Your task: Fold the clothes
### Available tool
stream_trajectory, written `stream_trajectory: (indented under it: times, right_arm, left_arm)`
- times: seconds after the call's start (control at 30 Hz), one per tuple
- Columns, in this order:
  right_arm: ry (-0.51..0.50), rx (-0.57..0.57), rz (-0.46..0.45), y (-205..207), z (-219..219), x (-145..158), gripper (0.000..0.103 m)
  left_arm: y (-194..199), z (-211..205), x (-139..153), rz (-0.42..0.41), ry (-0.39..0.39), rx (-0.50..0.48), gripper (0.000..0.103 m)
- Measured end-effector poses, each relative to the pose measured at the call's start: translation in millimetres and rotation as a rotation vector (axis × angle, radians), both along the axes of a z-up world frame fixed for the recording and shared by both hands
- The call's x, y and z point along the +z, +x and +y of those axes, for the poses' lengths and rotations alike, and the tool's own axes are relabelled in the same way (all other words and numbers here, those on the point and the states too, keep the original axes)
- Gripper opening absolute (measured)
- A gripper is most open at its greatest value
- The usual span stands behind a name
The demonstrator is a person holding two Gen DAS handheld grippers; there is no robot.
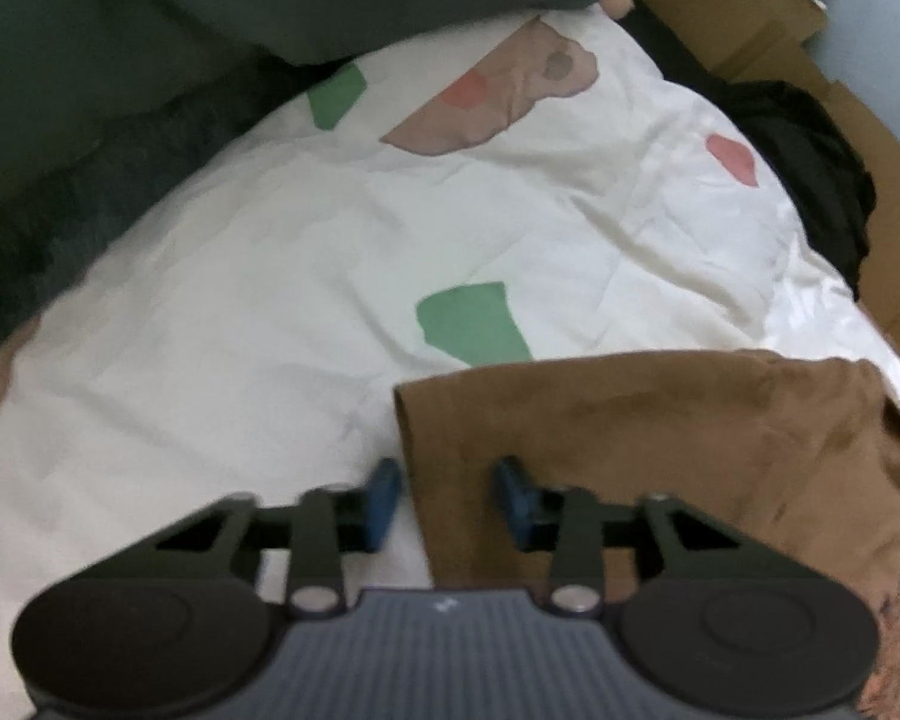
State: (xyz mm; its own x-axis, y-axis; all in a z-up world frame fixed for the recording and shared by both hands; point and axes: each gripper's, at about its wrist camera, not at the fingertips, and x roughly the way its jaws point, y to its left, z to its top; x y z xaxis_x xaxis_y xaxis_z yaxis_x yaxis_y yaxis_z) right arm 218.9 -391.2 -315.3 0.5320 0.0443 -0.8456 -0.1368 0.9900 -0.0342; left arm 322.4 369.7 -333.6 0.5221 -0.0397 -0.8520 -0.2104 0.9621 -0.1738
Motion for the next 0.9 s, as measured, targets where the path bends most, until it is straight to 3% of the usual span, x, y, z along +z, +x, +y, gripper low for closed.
stream_trajectory:
  times: [0.13, 0.23, 0.27, 0.37, 0.4, 0.53, 0.73, 0.9]
  right_arm:
    - [-0.106, -0.096, -0.012, 8, -25, 11, 0.004]
    - [-0.116, -0.139, 0.007, 12, -35, 16, 0.006]
    - [-0.131, -0.143, 0.005, 12, -34, 16, 0.007]
    - [-0.146, -0.141, -0.026, 11, -31, 21, 0.016]
    - [-0.145, -0.138, -0.035, 12, -31, 24, 0.027]
    - [-0.103, -0.110, -0.067, 21, -33, 36, 0.044]
    - [-0.011, -0.088, -0.075, 47, -17, 40, 0.045]
    - [0.057, -0.077, -0.041, 69, -1, 22, 0.045]
  left_arm:
    - [1, 3, 10, -0.021, 0.076, 0.023, 0.002]
    - [1, 3, 20, -0.039, 0.212, 0.105, 0.003]
    - [0, 4, 25, -0.054, 0.224, 0.136, 0.004]
    - [0, -1, 36, -0.094, 0.163, 0.117, 0.017]
    - [1, -6, 38, -0.101, 0.151, 0.094, 0.022]
    - [7, -34, 44, -0.132, 0.146, 0.009, 0.054]
    - [35, -82, 42, -0.138, 0.115, -0.149, 0.054]
    - [59, -128, 41, -0.142, 0.104, -0.270, 0.054]
